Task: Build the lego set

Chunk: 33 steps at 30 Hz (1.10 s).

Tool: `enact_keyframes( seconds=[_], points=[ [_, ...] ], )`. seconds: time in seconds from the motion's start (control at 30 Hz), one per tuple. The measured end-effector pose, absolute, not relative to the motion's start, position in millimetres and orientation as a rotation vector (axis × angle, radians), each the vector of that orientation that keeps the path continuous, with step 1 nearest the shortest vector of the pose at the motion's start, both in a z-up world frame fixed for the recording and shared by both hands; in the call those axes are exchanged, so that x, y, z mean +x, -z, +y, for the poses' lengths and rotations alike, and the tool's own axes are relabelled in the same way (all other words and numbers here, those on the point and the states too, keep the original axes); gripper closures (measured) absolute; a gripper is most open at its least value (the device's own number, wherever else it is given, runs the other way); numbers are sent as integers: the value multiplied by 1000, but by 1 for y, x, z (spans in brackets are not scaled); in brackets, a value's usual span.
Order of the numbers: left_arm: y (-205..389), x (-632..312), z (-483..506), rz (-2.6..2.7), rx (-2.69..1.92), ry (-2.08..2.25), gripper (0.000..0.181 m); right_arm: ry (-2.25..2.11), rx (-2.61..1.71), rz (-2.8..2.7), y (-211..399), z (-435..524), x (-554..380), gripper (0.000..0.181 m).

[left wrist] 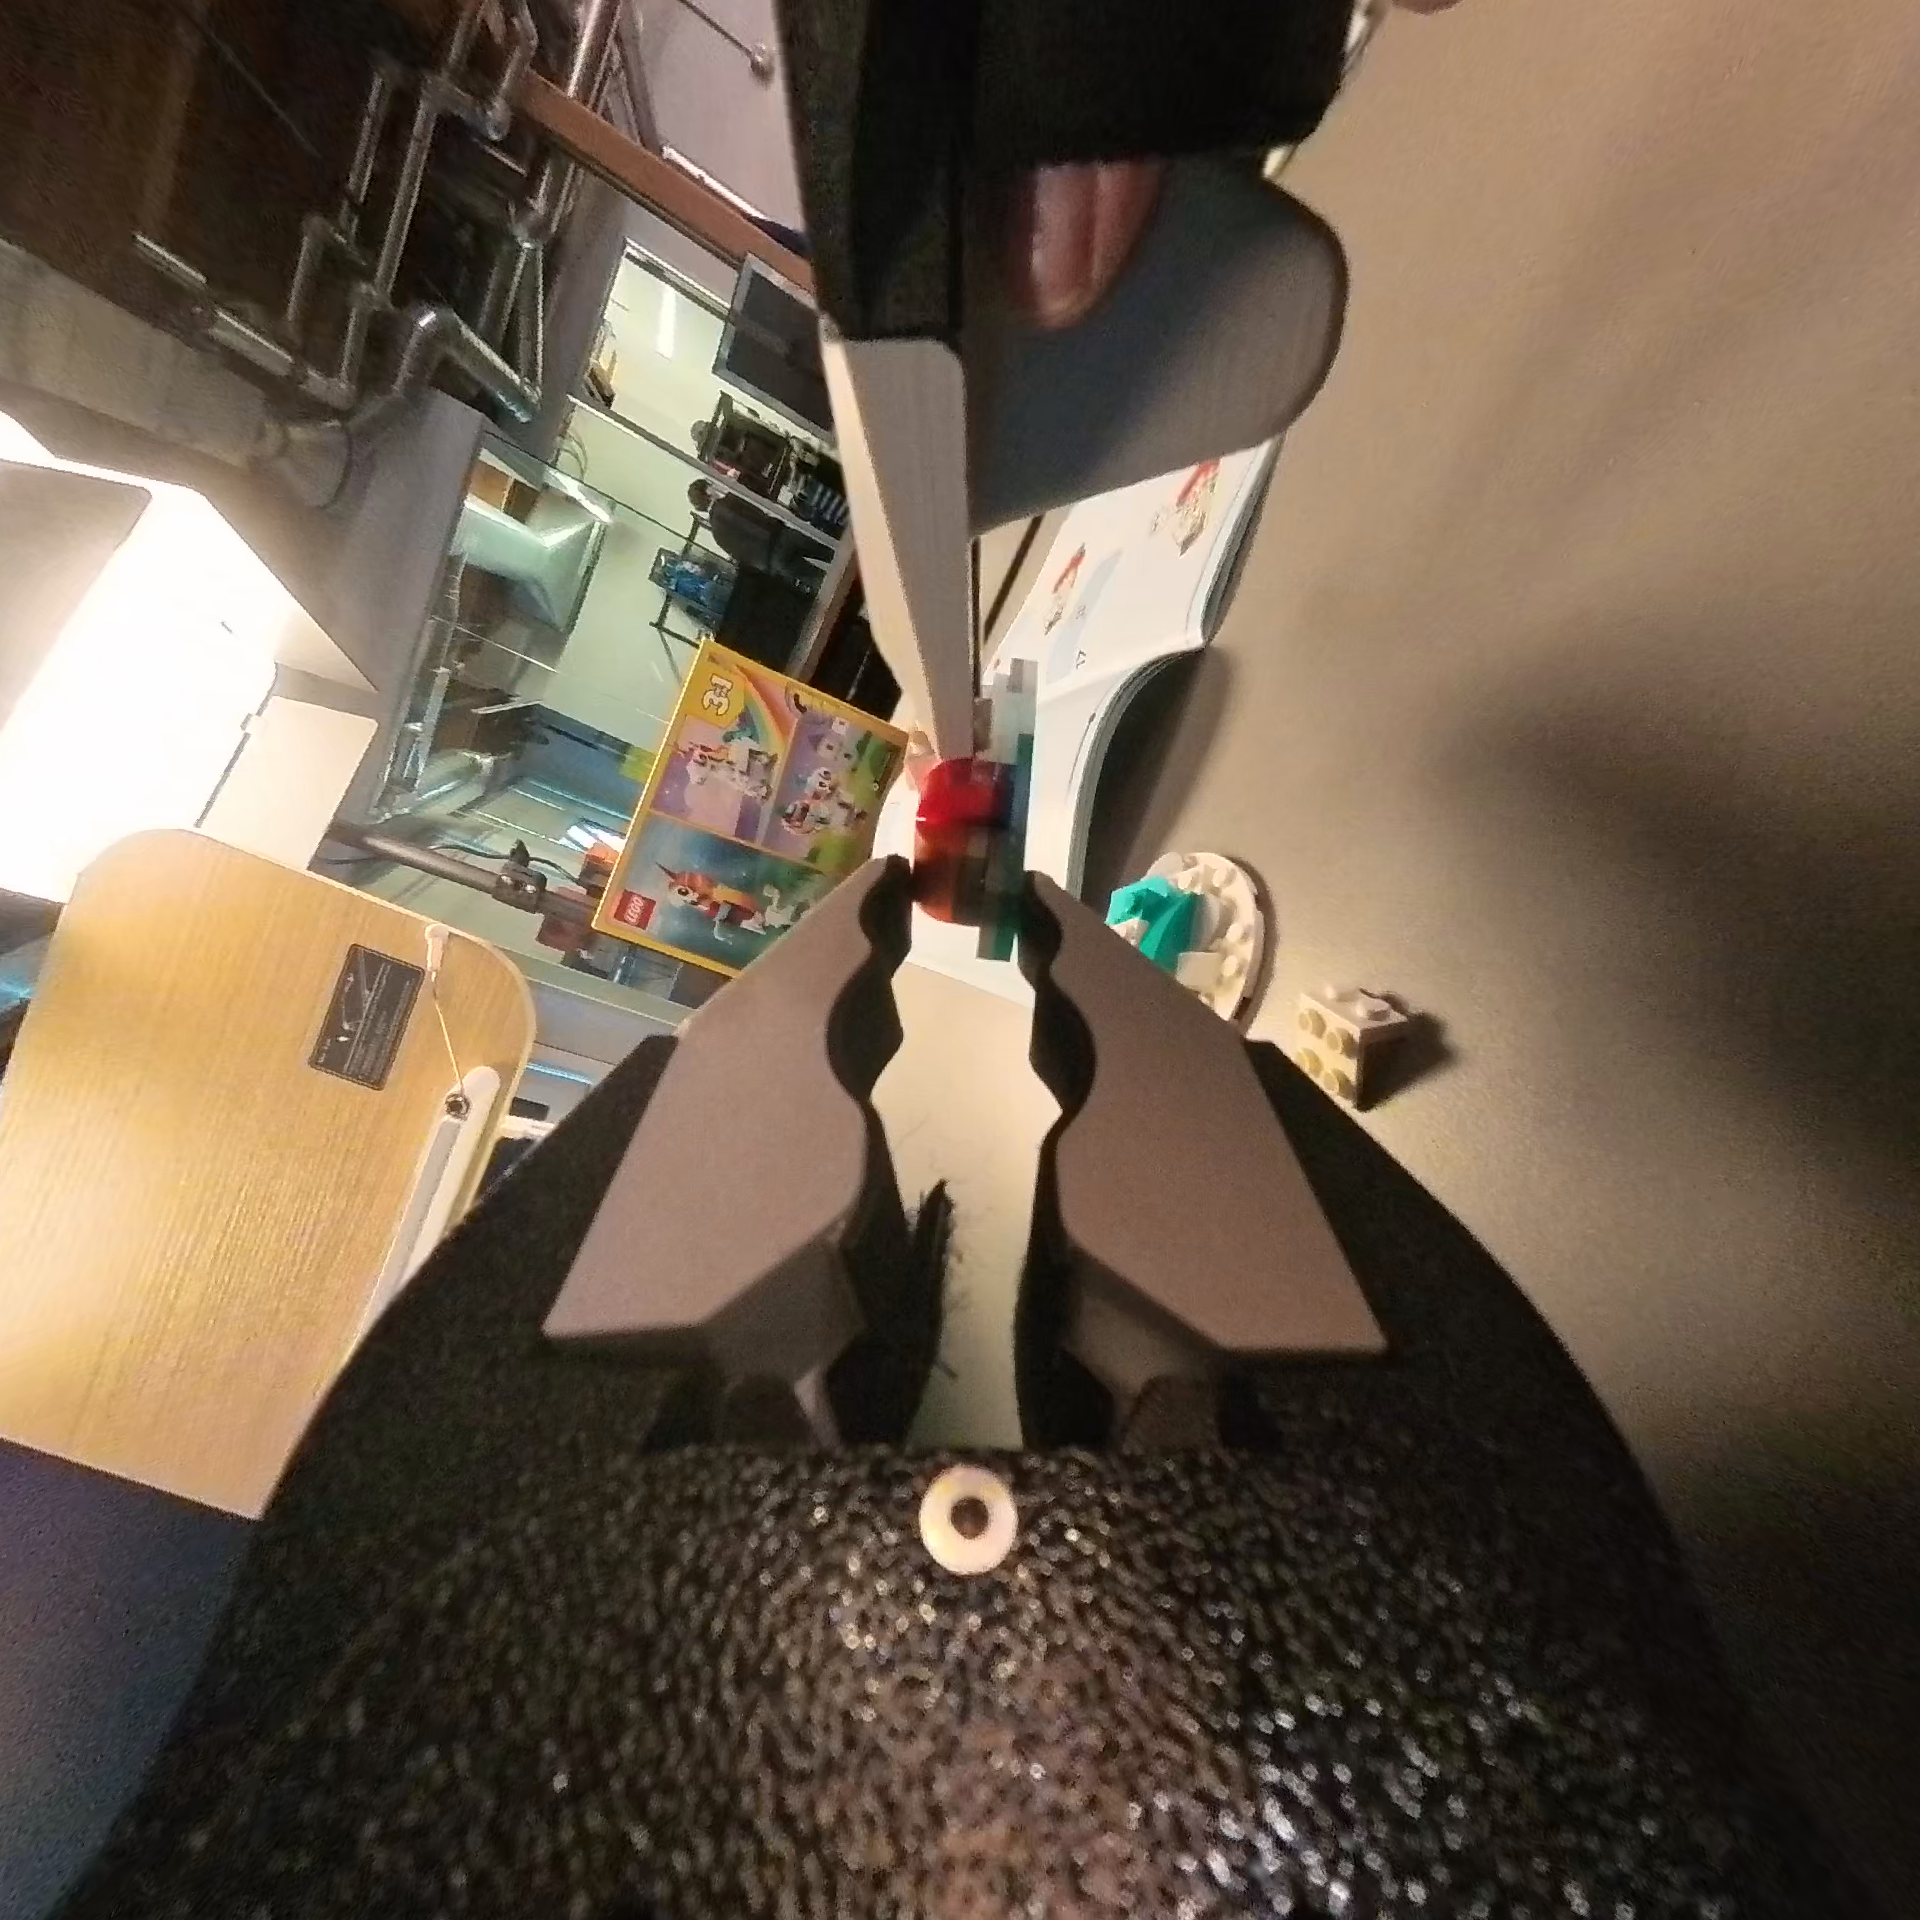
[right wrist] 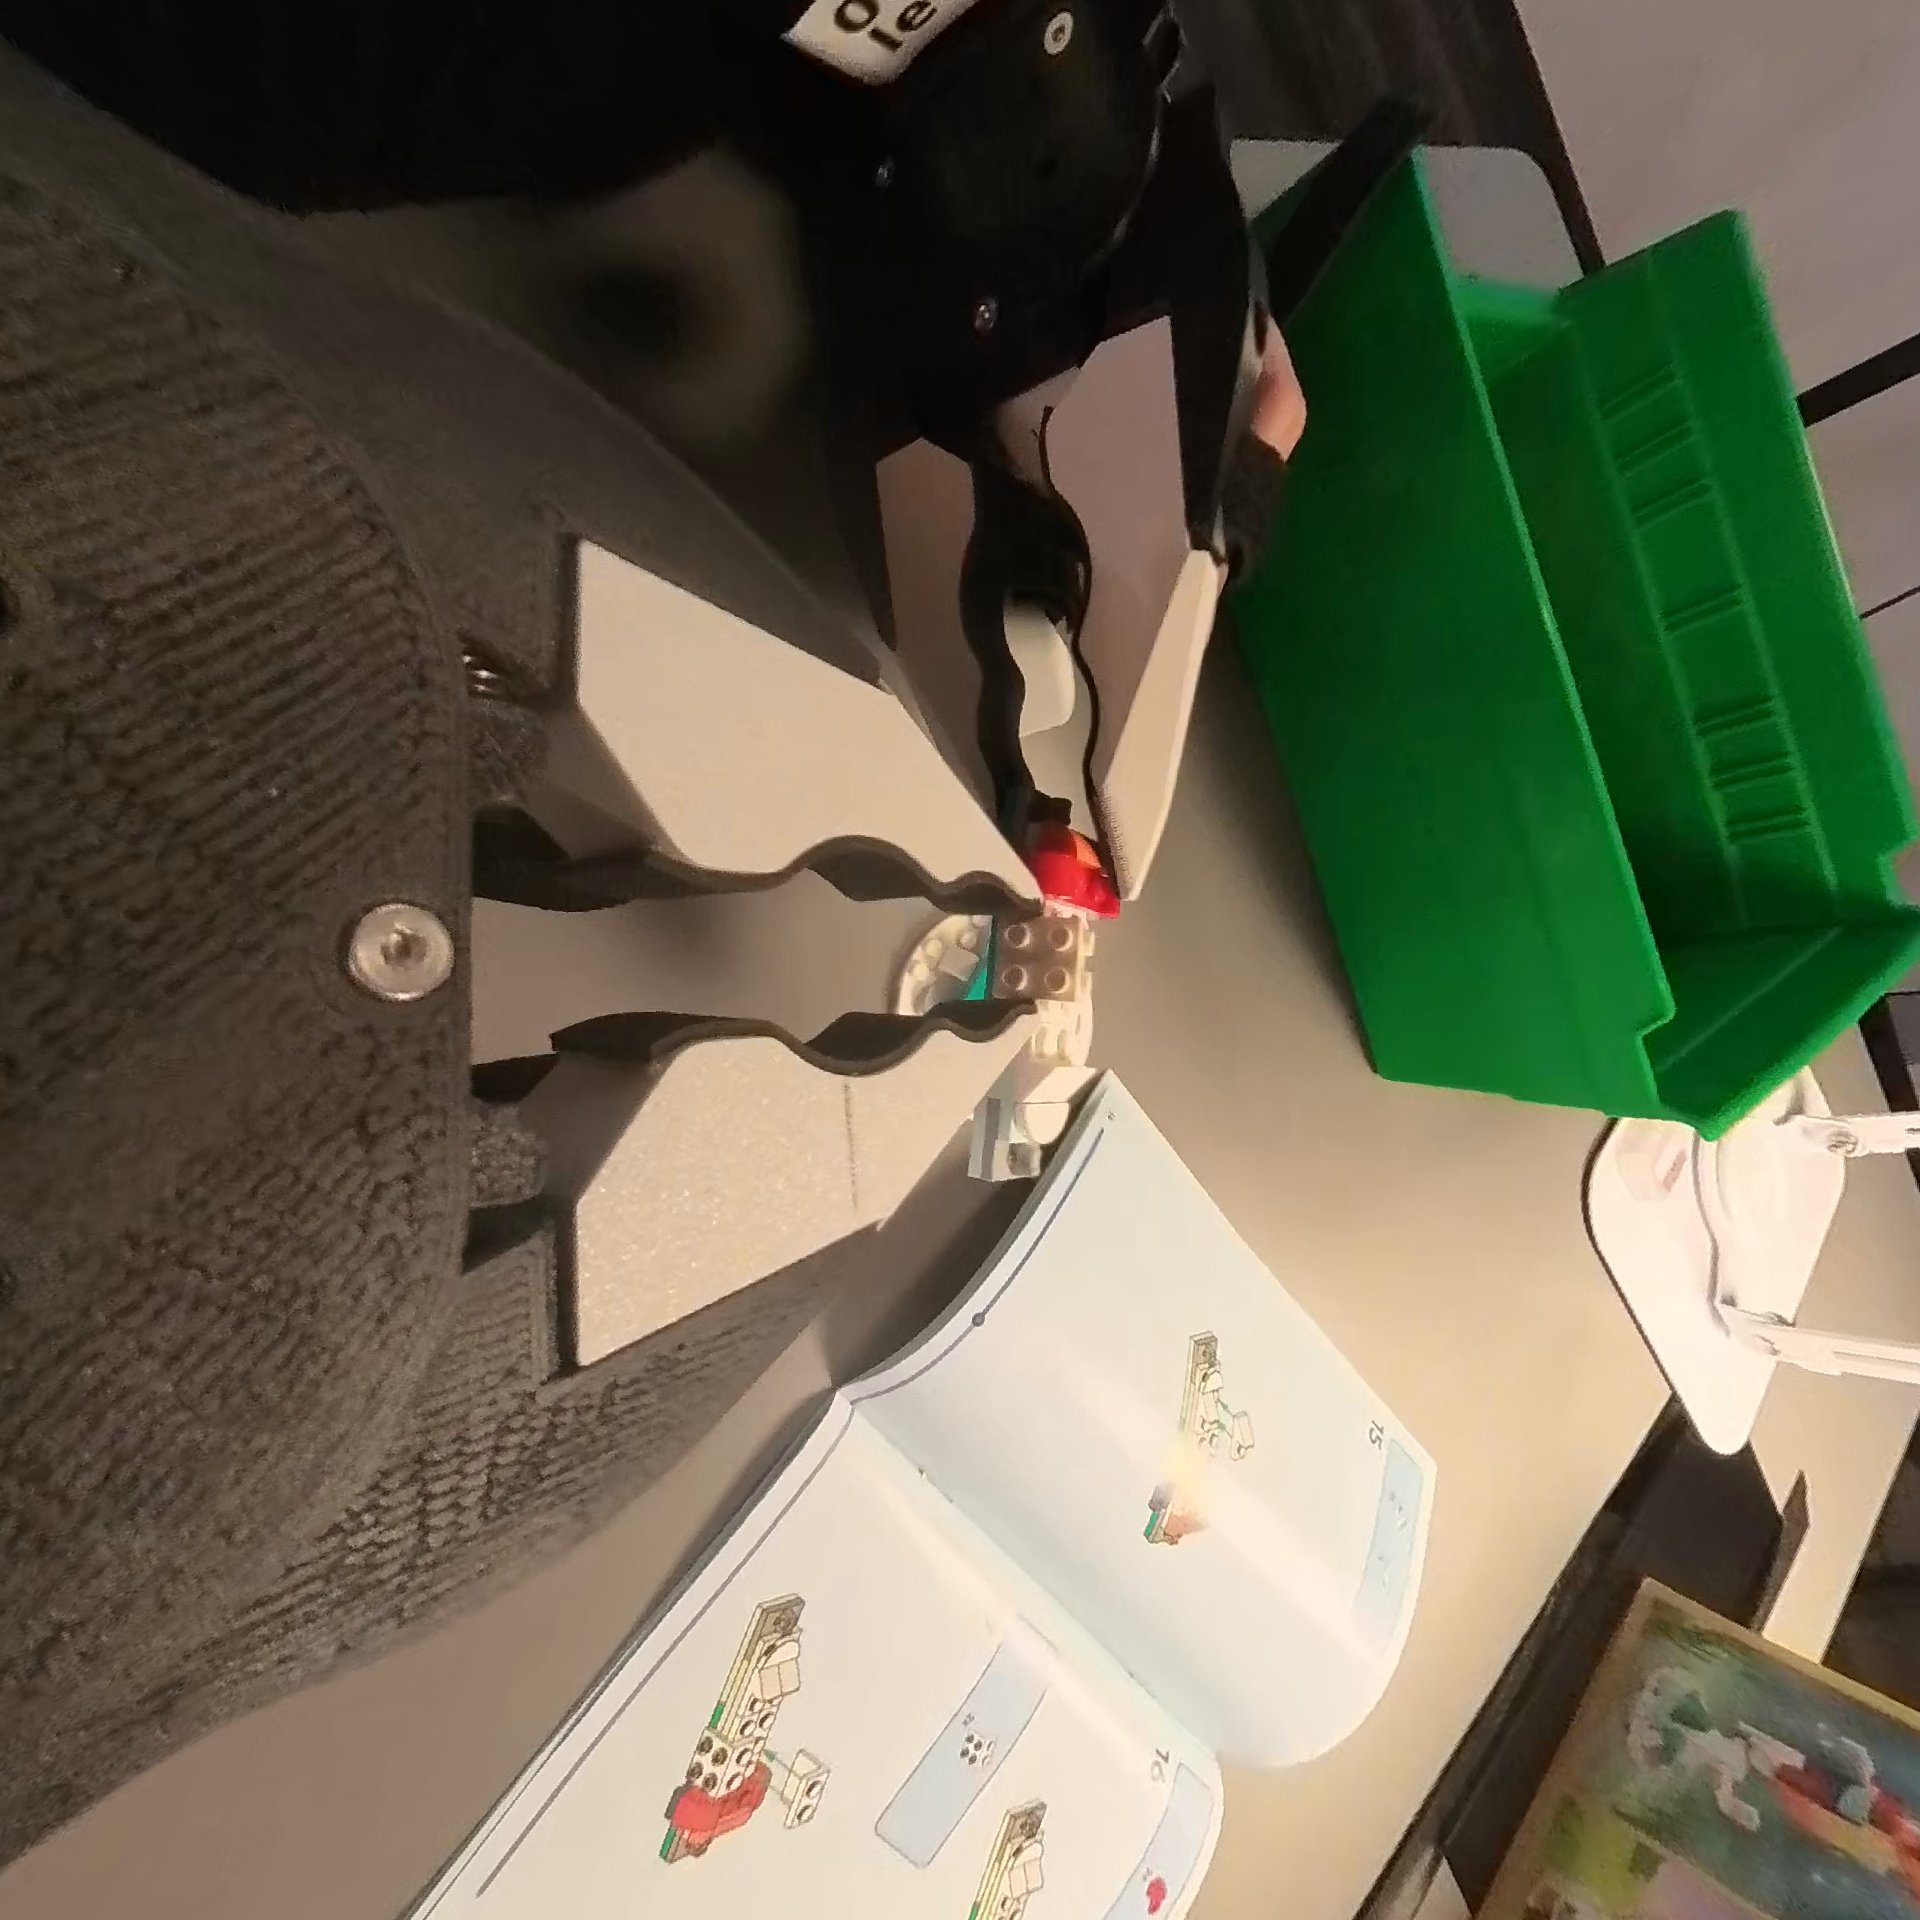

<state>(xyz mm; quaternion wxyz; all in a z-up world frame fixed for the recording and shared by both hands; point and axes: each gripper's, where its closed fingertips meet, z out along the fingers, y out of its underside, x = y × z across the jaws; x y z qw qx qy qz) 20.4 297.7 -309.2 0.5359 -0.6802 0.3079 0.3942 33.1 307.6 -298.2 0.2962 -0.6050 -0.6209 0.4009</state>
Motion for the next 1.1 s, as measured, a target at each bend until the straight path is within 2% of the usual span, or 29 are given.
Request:
enact_keyframes(
  seconds=[0.57,0.83,1.1],
  points=[
    [306,21,298,710,-1628,-927,163,-985,-1576,-1745,294,312,37,167],
    [294,29,309,319,-1735,-424,164,-863,-1584,-1678,261,325,37,168],
    [293,26,312,175,-1732,-261,164,-826,-1752,-1757,268,323,39,168]
  ],
)
